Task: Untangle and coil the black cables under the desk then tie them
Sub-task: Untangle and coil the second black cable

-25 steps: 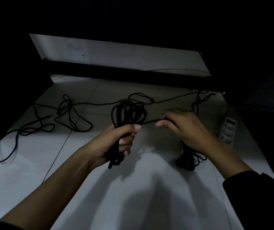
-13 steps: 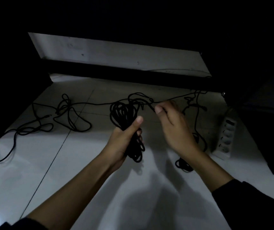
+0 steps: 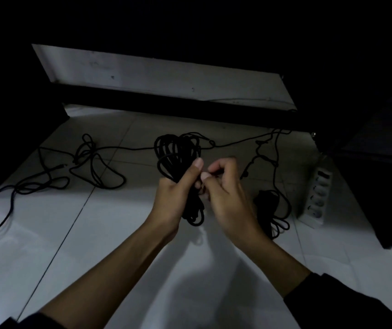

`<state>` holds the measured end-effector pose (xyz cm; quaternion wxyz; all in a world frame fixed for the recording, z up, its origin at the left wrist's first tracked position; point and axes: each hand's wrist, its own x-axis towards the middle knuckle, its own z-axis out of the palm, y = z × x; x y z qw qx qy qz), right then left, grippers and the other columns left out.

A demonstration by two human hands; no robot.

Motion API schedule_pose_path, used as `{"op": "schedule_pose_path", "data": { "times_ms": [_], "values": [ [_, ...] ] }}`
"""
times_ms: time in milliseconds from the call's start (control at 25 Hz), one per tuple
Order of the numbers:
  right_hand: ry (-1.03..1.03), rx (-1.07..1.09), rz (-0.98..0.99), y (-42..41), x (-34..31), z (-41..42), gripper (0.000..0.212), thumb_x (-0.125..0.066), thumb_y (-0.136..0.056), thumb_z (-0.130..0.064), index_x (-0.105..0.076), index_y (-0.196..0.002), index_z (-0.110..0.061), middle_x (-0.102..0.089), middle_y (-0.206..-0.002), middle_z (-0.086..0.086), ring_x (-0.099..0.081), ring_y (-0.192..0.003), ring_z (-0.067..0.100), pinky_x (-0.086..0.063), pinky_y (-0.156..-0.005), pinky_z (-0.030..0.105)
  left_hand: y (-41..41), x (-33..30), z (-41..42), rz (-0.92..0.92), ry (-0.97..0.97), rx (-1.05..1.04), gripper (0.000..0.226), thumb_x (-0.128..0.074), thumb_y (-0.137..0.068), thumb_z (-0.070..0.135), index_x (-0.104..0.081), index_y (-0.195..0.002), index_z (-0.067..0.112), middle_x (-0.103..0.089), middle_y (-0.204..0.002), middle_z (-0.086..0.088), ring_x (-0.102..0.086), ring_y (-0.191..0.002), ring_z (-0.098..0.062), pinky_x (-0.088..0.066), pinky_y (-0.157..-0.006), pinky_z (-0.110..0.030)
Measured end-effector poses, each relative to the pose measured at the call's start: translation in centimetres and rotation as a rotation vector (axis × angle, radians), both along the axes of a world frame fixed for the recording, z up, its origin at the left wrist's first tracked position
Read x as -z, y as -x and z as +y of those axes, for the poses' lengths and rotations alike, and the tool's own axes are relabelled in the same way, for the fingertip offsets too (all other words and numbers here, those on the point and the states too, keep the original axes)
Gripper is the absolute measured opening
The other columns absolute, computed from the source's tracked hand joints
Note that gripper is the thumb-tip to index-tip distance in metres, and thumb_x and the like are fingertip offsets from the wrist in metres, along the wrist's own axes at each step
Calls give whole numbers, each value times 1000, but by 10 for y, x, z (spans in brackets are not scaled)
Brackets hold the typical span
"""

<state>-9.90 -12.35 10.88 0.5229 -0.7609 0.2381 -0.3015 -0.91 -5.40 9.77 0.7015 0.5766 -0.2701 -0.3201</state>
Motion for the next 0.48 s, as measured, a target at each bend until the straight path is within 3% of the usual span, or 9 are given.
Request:
{"op": "schedule_pose_path", "data": {
  "times_ms": [80, 160, 200, 320, 400, 480],
  "values": [
    [256, 2, 47, 5, 5, -3, 7, -53, -96, -18, -46, -97, -20, -51, -80, -9, -51, -70, -5, -41, -58, 8, -4, -3, 2, 107, -7, 35, 37, -55, -92, 43, -69, -81, 10, -66, -66, -2, -63, -60, -10, -47, -51, -17],
    [345, -28, 116, 9, 11, -4, 5, -52, -97, -23, -49, -96, -19, -51, -77, -12, -51, -71, -1, -40, -57, 11, -11, -7, 1, 298, 62, 44, 35, -55, -91, 42, -69, -95, 10, -73, -88, -6, -71, -87, -16, -55, -66, -22],
    [370, -48, 148, 11, 14, -5, 8, -51, -98, -26, -50, -96, -19, -52, -76, -12, -52, -70, 1, -39, -56, 14, -16, -9, 0, 358, 97, 42, 34, -55, -92, 40, -65, -92, 8, -73, -86, -5, -71, -92, -18, -57, -71, -24],
    [508, -109, 201, 16, 25, -10, 15, -45, -100, -29, -54, -98, -18, -63, -85, -11, -56, -78, 5, -38, -67, 23, -20, -15, -2, 351, 73, 22, 32, -56, -93, 38, -52, -73, 13, -50, -56, 1, -63, -63, -19, -53, -62, -26],
    [582, -126, 242, 15, 28, -13, 19, -42, -99, -32, -56, -100, -19, -69, -98, -7, -61, -89, 9, -41, -76, 30, -21, -18, -4, 325, 38, -4, 33, -57, -93, 35, -49, -70, 14, -42, -51, 2, -47, -53, -17, -48, -57, -27],
    [650, -111, 292, 15, 31, -22, 17, -44, -98, -32, -53, -91, -20, -67, -92, -7, -61, -87, 14, -39, -74, 33, -22, -22, -6, 340, 43, -26, 32, -57, -93, 34, -48, -70, 14, -39, -50, 2, -42, -46, -15, -53, -57, -28]
  ]
}}
